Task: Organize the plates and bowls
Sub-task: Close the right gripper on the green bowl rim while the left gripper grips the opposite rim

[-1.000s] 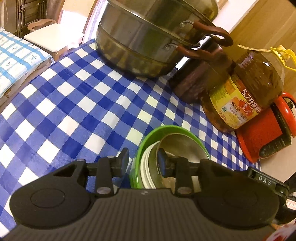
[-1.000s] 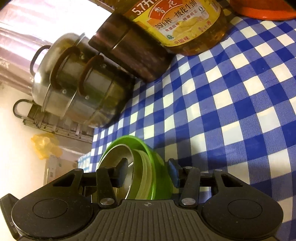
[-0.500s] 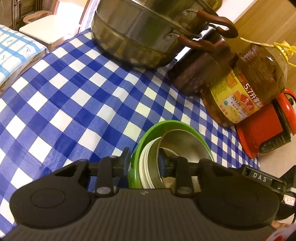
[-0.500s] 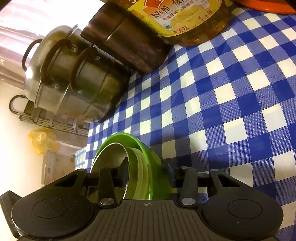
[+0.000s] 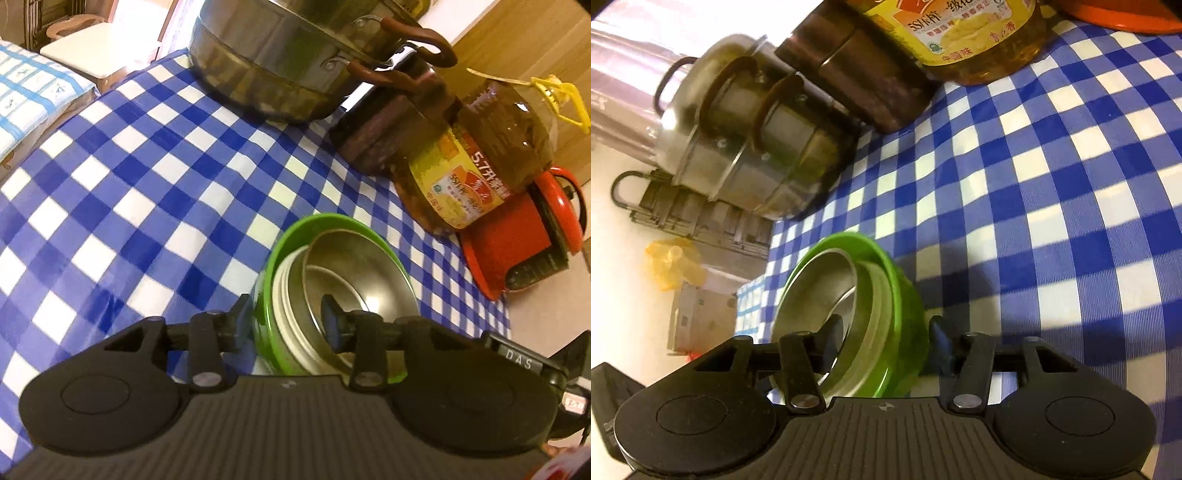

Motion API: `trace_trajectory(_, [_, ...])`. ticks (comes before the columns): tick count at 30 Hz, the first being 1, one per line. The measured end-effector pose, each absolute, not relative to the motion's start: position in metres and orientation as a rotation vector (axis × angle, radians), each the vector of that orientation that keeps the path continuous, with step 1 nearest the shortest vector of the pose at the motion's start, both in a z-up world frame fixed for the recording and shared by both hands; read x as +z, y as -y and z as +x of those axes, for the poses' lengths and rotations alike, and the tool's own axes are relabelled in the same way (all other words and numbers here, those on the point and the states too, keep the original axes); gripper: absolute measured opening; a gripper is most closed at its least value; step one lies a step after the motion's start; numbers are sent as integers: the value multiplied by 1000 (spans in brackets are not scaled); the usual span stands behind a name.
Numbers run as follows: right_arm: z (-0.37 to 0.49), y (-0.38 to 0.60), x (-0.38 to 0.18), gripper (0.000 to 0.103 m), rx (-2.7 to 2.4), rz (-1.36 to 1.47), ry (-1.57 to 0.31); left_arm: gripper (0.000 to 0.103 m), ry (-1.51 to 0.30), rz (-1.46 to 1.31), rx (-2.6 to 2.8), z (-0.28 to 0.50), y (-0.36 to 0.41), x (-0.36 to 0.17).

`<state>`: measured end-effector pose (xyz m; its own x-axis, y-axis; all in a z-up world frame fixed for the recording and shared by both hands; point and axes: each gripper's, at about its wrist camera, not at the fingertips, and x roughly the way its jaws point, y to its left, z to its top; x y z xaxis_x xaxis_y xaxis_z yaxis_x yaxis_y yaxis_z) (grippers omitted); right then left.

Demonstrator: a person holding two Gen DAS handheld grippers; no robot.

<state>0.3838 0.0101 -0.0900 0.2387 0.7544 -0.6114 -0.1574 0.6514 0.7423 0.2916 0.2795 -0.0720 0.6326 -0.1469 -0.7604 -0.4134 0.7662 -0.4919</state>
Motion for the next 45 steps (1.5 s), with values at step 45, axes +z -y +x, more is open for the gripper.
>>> trace_trajectory(45, [373, -3, -39, 48, 721, 421, -918, 37, -756, -580, 128, 282, -282, -38])
